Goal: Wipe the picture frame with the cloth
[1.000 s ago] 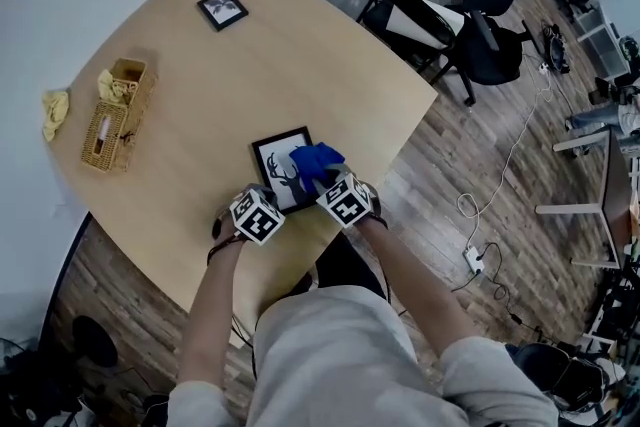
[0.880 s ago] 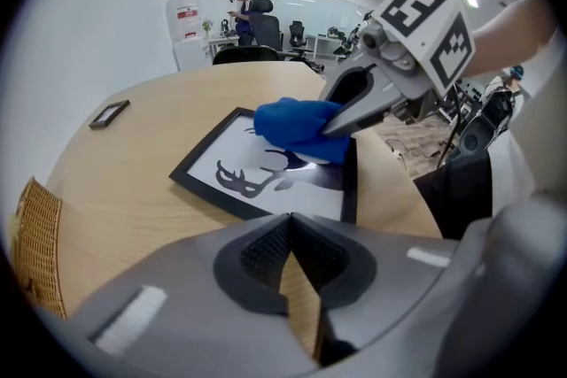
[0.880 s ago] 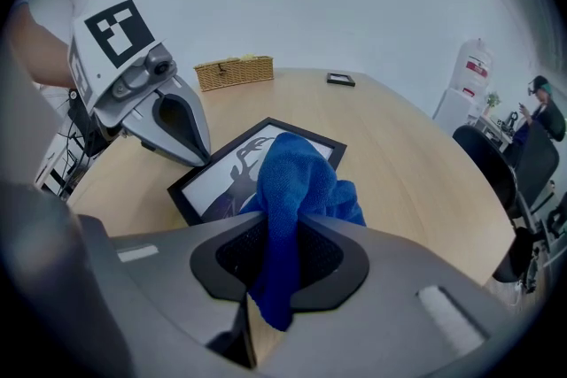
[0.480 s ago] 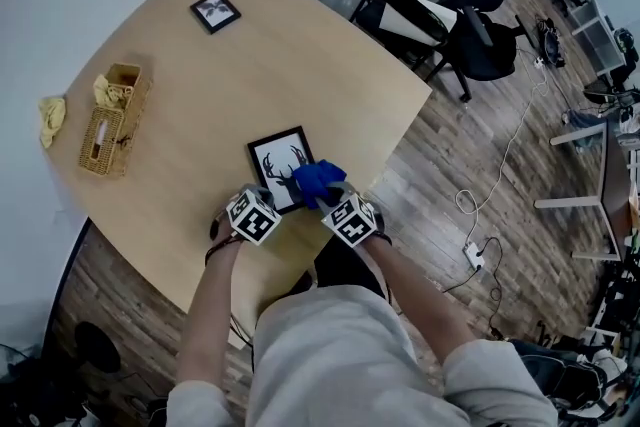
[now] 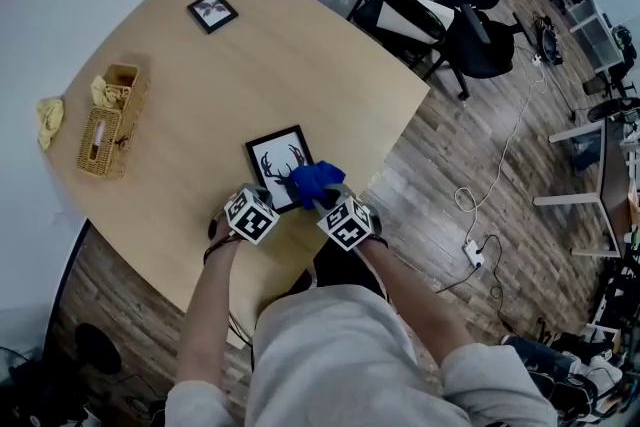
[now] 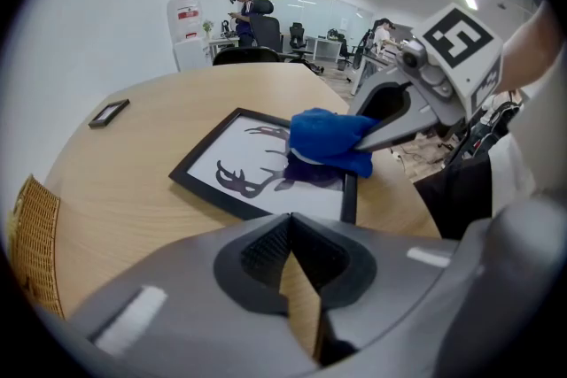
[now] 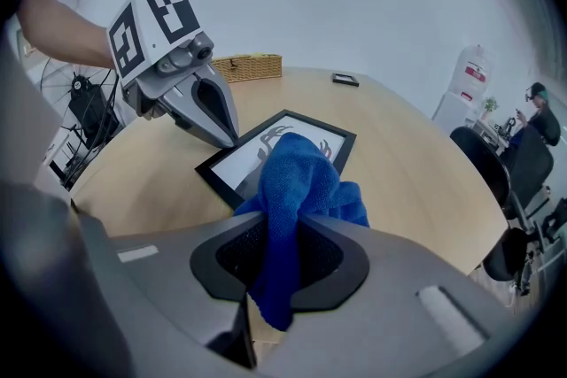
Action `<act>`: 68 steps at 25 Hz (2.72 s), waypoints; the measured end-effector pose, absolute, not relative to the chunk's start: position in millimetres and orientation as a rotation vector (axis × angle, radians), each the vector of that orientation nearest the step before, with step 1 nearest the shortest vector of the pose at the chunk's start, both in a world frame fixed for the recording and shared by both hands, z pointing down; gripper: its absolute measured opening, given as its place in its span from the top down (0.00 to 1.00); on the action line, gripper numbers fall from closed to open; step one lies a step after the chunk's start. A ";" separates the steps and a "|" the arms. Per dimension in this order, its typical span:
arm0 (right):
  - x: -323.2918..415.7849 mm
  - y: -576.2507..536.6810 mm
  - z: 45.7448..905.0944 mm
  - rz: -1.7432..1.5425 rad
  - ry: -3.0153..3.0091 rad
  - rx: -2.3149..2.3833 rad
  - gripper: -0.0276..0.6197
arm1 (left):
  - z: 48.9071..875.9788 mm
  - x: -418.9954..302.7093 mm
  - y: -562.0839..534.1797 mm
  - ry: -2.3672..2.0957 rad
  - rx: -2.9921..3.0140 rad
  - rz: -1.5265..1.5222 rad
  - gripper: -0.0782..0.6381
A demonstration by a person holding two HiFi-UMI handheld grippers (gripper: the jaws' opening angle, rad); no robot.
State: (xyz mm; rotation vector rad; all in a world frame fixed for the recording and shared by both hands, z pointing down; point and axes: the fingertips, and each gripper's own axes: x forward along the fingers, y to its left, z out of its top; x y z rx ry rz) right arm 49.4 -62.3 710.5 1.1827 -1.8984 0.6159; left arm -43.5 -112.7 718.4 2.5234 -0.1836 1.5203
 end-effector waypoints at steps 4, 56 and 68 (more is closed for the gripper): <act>37.0 -61.2 710.0 0.623 -1.914 1.174 0.87 | 713.2 -39.3 -111.0 -0.184 2.532 1.499 0.82; 13.8 -158.2 719.2 0.632 -1.972 1.080 0.87 | 713.9 -42.4 -111.4 -0.188 2.537 1.379 0.82; 19.5 -203.0 717.9 0.635 -1.959 1.126 0.87 | 713.6 -43.1 -112.7 -0.193 2.539 1.337 0.82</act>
